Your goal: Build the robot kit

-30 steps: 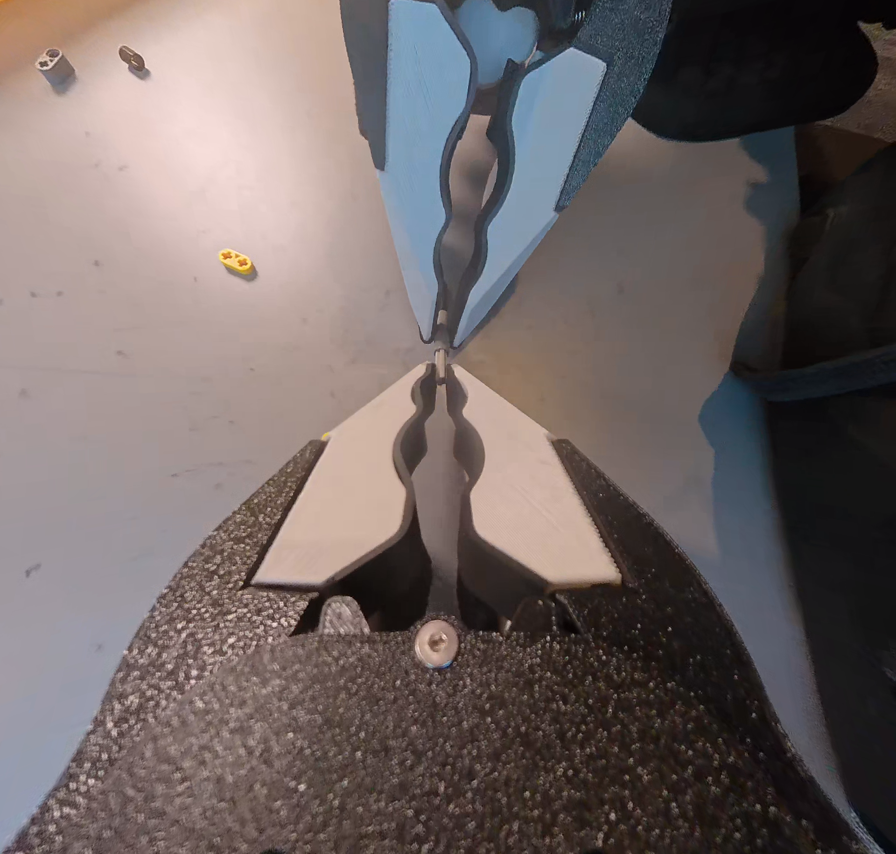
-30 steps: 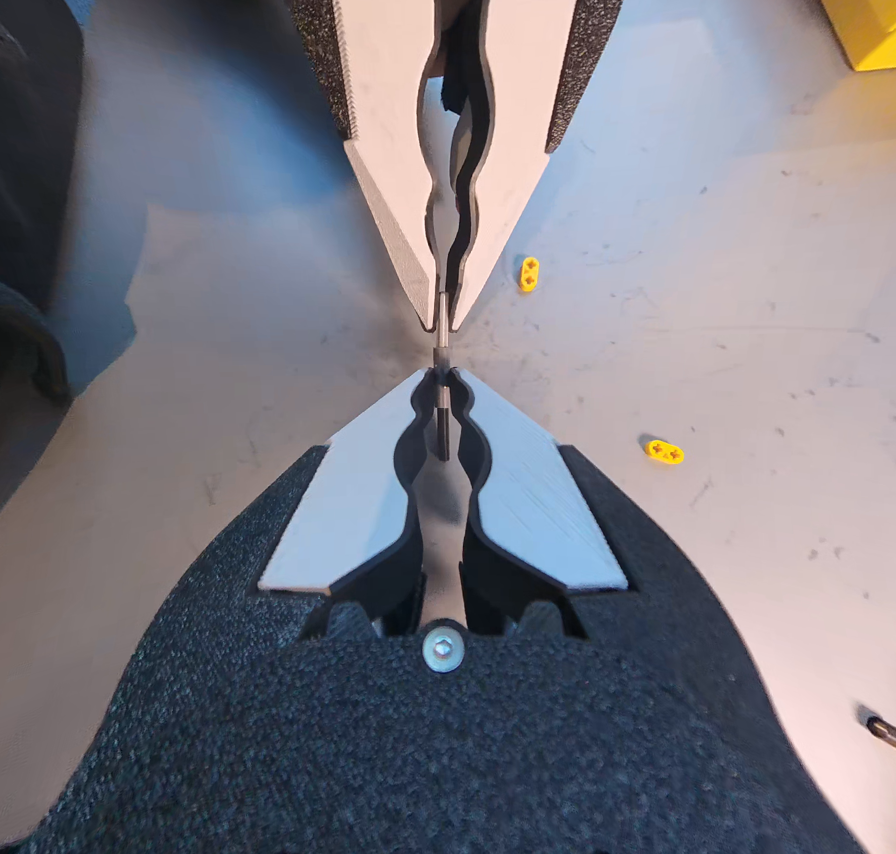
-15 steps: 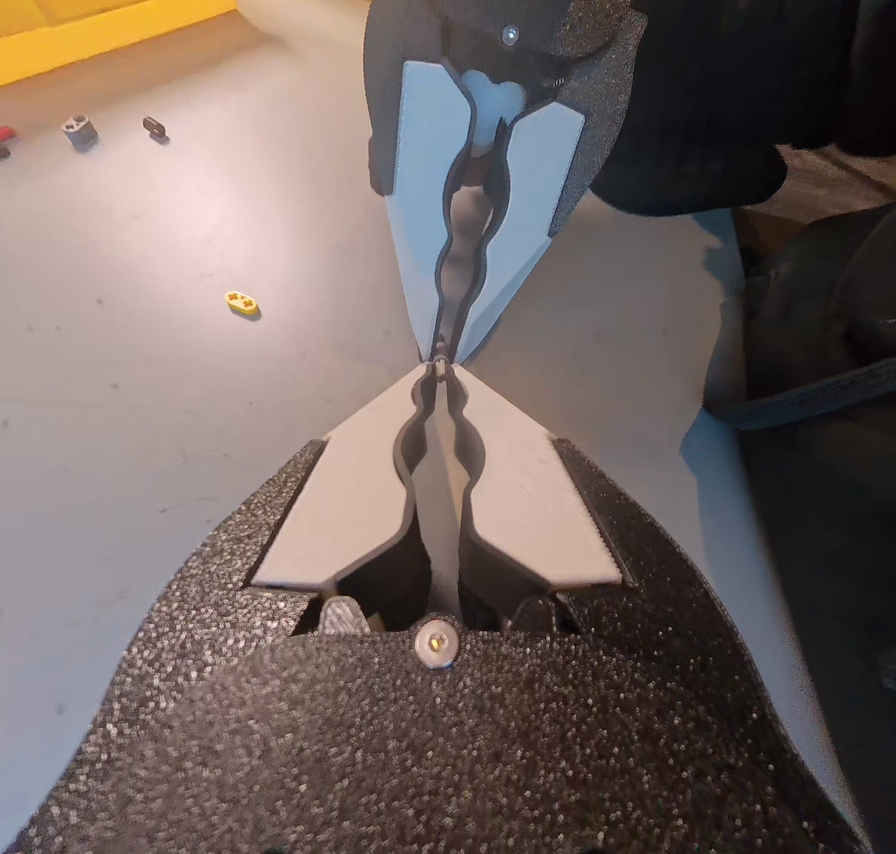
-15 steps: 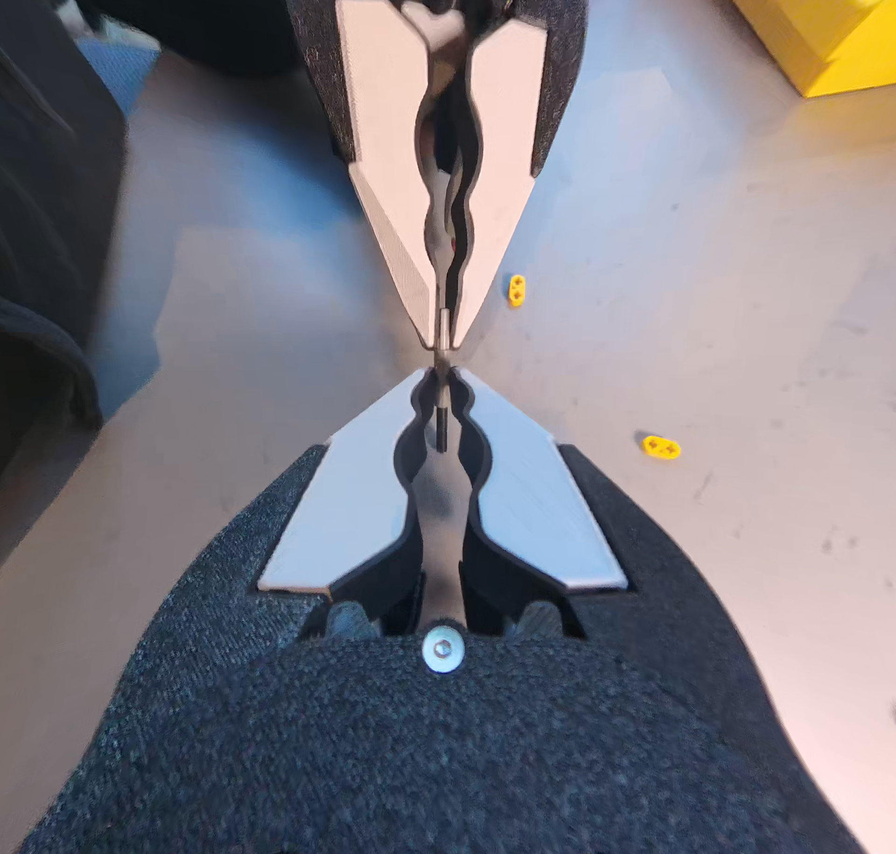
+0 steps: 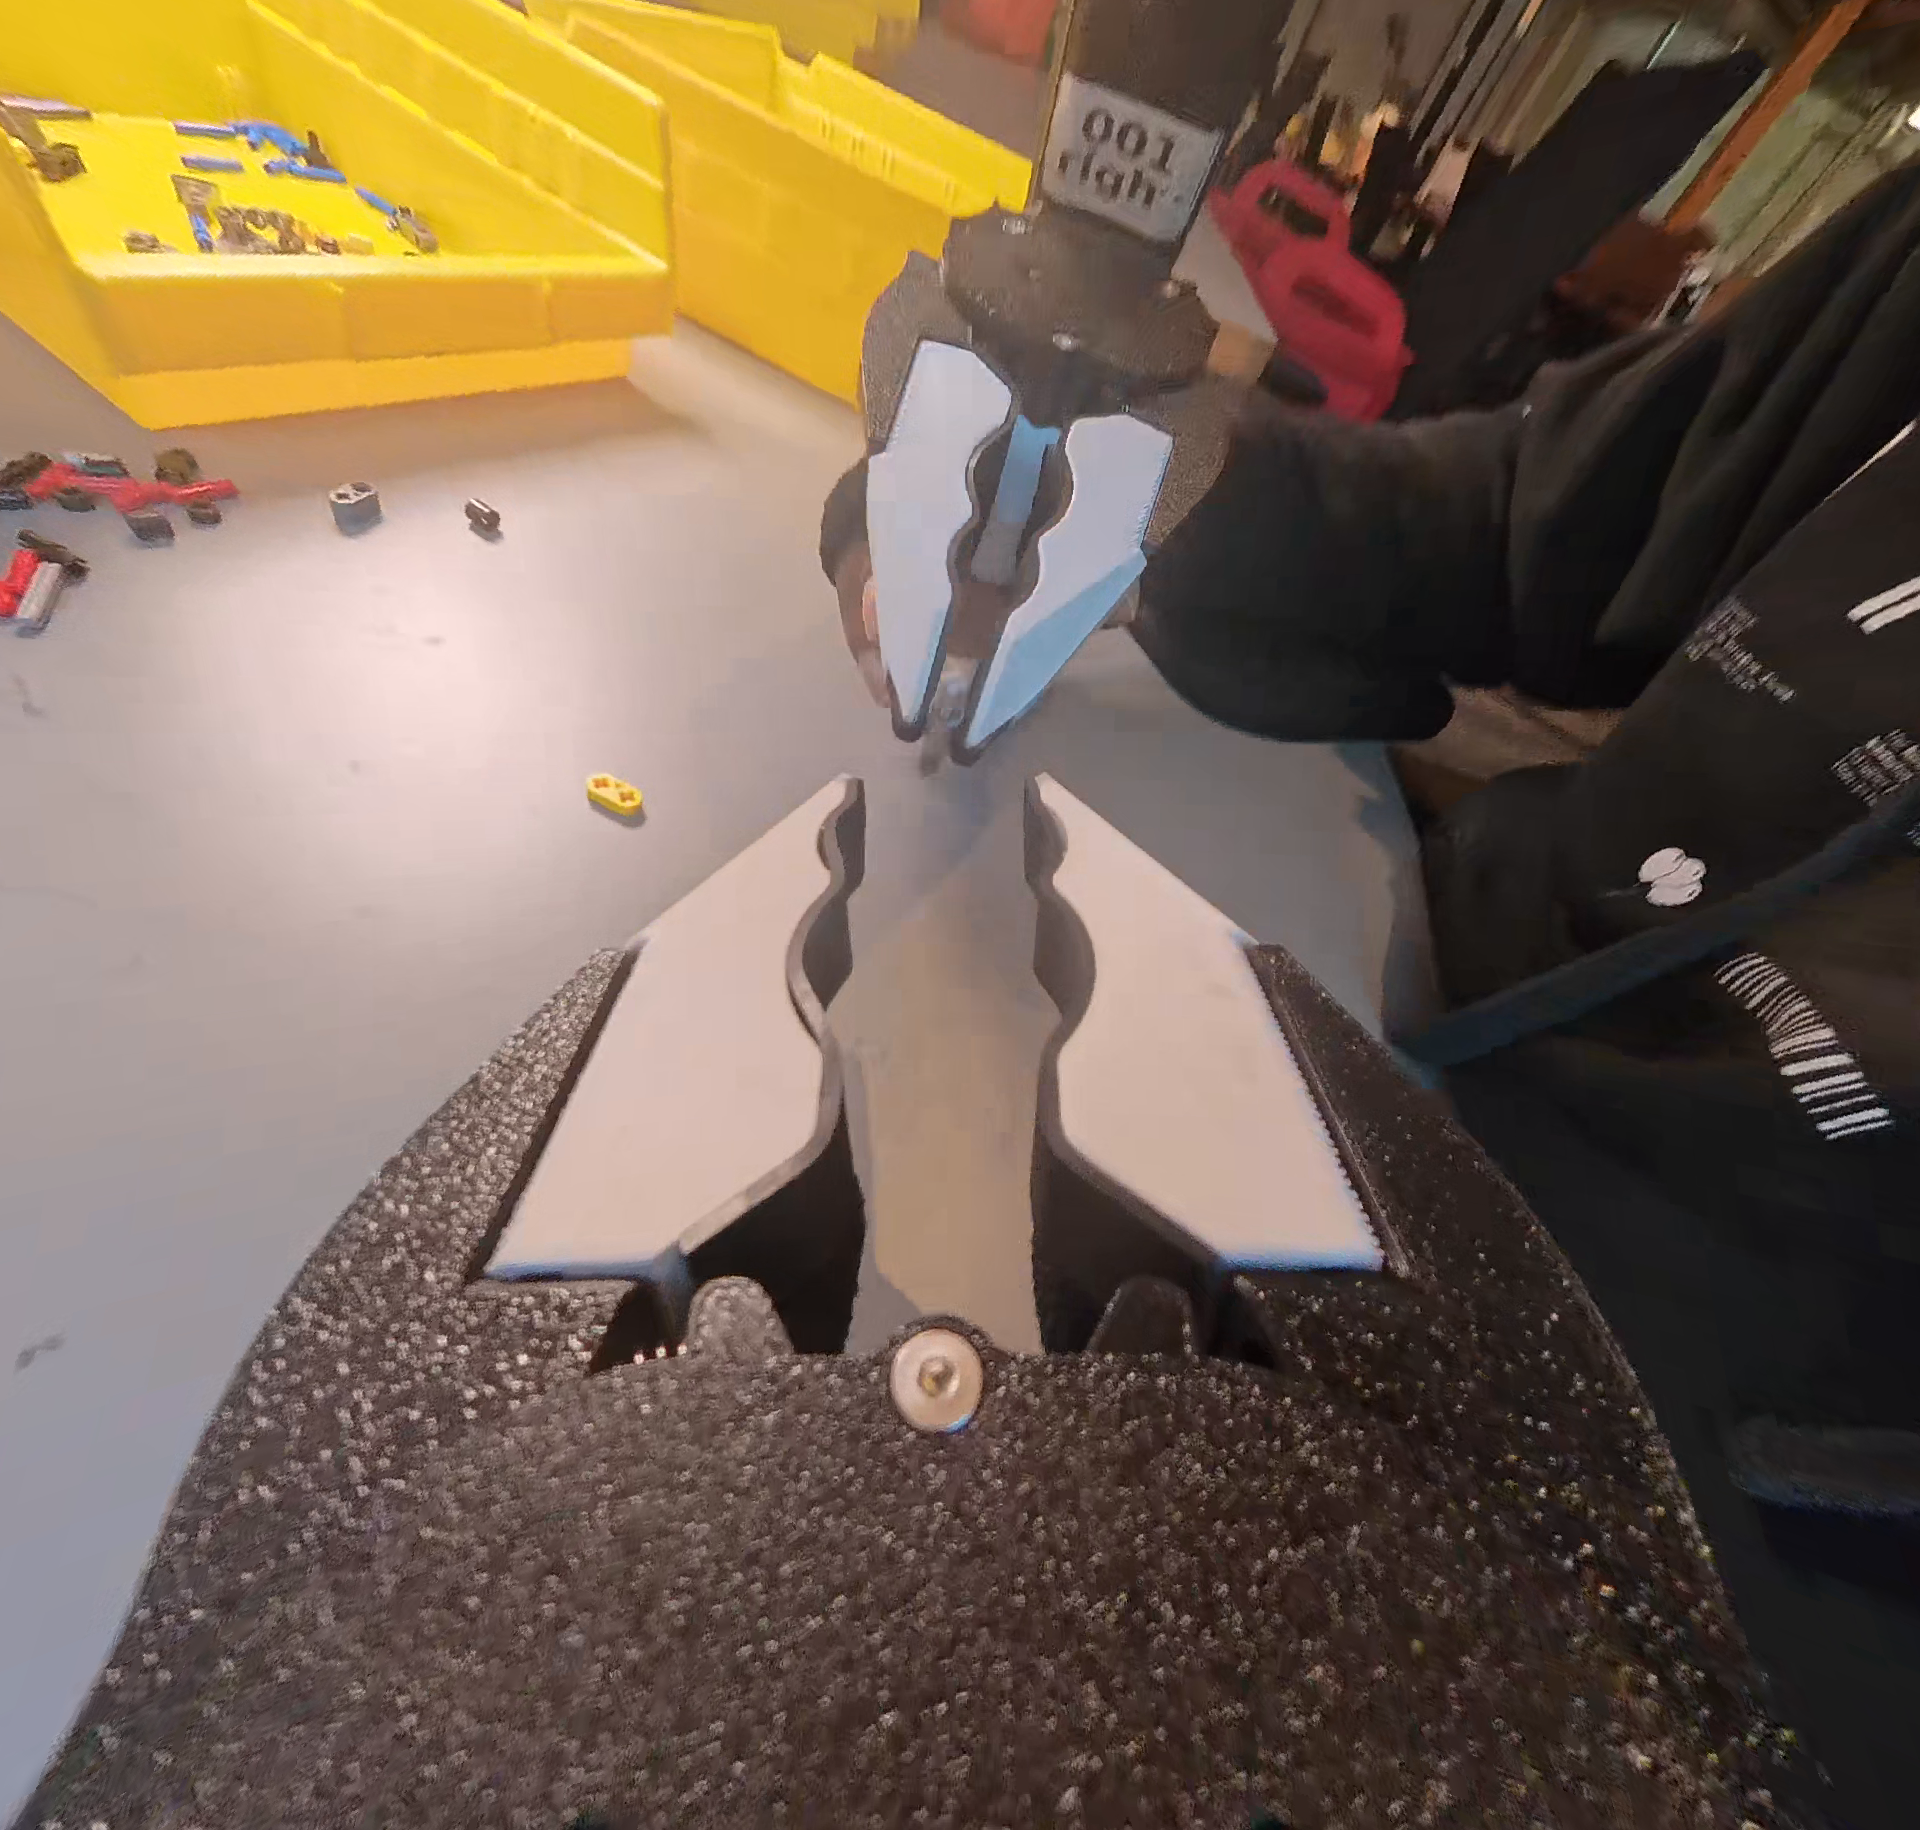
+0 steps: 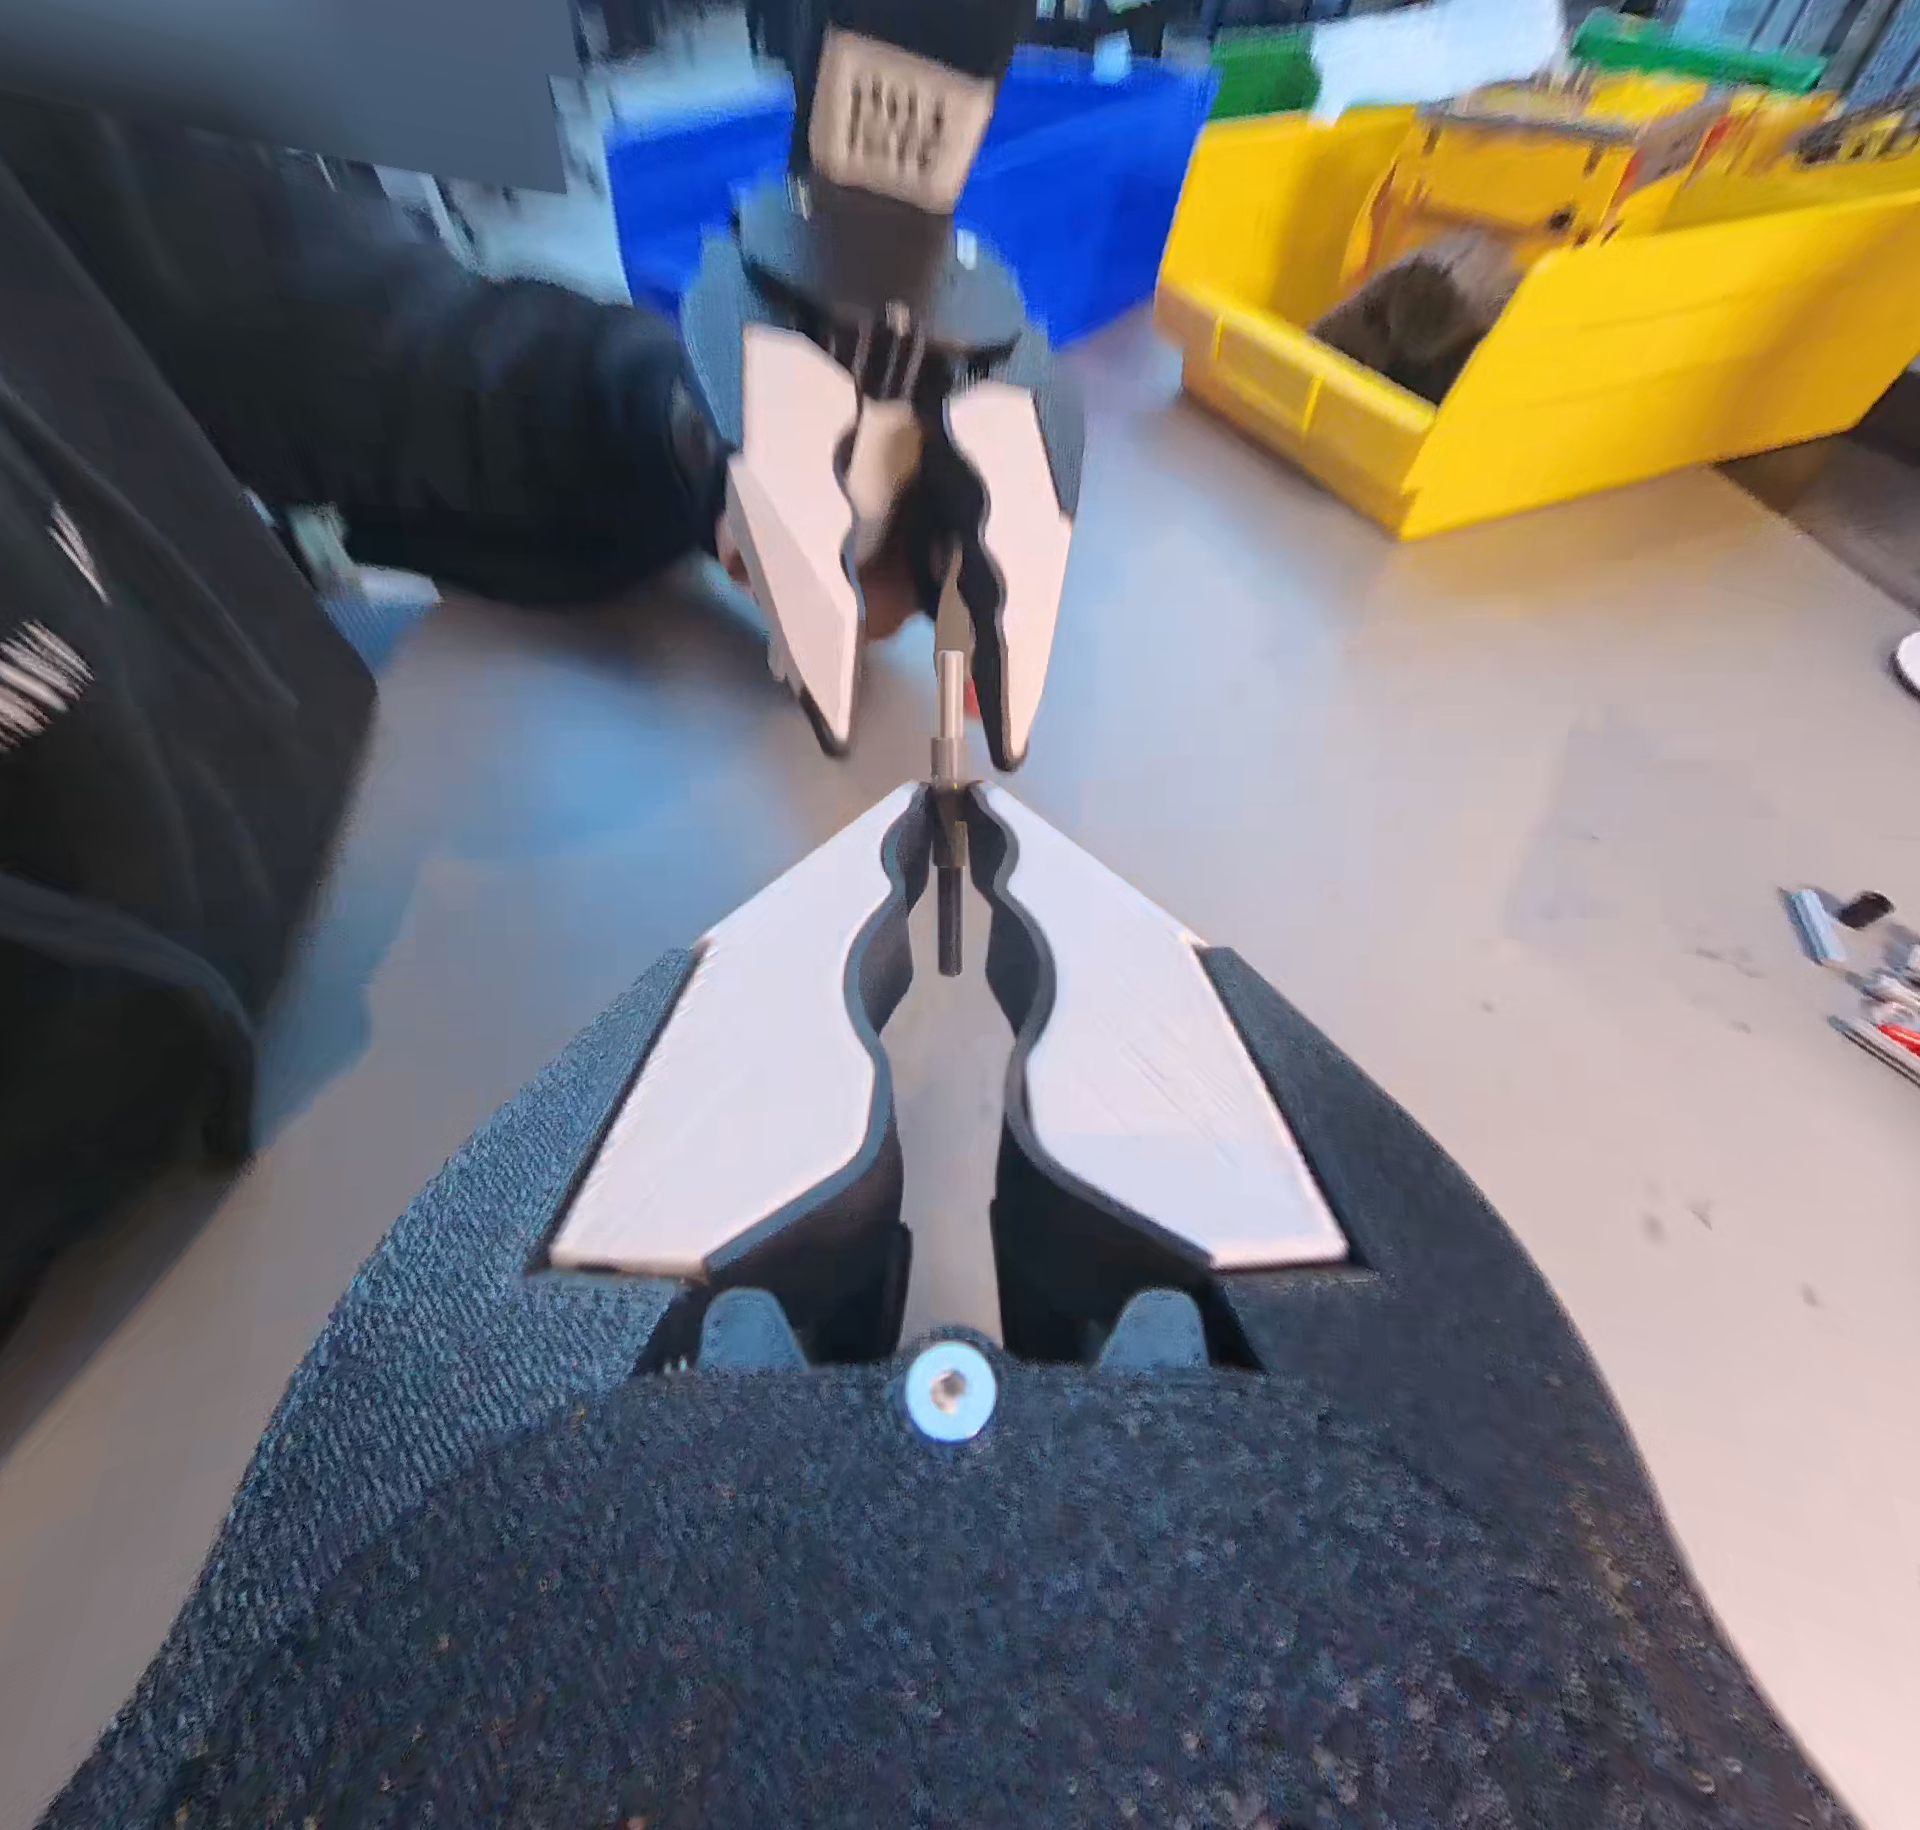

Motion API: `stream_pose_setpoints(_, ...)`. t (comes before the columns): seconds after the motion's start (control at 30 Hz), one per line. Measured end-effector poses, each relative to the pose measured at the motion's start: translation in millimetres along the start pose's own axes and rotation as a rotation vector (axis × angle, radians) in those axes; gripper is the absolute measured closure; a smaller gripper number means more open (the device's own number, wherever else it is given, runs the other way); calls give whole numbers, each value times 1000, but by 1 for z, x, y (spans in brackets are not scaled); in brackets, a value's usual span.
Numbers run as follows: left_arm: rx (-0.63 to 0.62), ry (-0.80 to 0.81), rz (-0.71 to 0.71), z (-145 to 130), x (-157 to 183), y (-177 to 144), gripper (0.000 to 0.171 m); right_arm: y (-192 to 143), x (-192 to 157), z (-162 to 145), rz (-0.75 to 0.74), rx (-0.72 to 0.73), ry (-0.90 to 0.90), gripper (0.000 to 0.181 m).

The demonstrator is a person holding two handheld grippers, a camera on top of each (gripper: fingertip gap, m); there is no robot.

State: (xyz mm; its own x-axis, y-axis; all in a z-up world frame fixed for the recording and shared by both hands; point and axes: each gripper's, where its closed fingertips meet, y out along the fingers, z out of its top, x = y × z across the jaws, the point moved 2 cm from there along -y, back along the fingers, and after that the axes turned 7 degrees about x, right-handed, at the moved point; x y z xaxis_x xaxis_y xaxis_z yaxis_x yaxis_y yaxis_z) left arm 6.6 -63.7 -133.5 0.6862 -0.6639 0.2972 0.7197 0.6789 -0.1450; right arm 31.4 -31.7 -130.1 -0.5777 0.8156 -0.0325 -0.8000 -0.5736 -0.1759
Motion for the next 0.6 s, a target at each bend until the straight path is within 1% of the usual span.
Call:
stream_pose_setpoints(0.13, 117, -97, -82, 15, 9, 3, 143, 2, -2, 33, 67, 281, 224, 175)
stream_pose_setpoints(0.2, 161, -112, -113, 23, 14, 5, 146, 4, 0, 41, 98, 381, 368, 175)
stream_pose_setpoints(0.27, 181, -120, -114, 26, 15, 7, 154, 6, 3, 43, 118, 447, 484, 175)
stream_pose_setpoints(0.37, 206, -170, -119, 28, 14, 6, 159, 9, 4, 41, 141, 456, 552, 175)
stream_pose_setpoints(0.43, 220, -229, -125, 27, 10, 4, 162, 10, 5, 38, 132, 434, 547, 175)
stream_pose_setpoints(0.47, 221, -261, -132, 26, 9, 4, 168, 10, 4, 37, 140, 427, 549, 175)
stream_pose_setpoints(0.53, 203, -318, -157, 23, 9, 4, 168, 10, 4, 34, 134, 393, 523, 174)
stream_pose_setpoints(0.57, 196, -345, -164, 22, 8, 3, 168, 9, 4, 34, 121, 375, 472, 166)
stream_pose_setpoints(0.6, 190, -373, -177, 21, 9, 3, 168, 7, 4, 35, 104, 349, 396, 151)
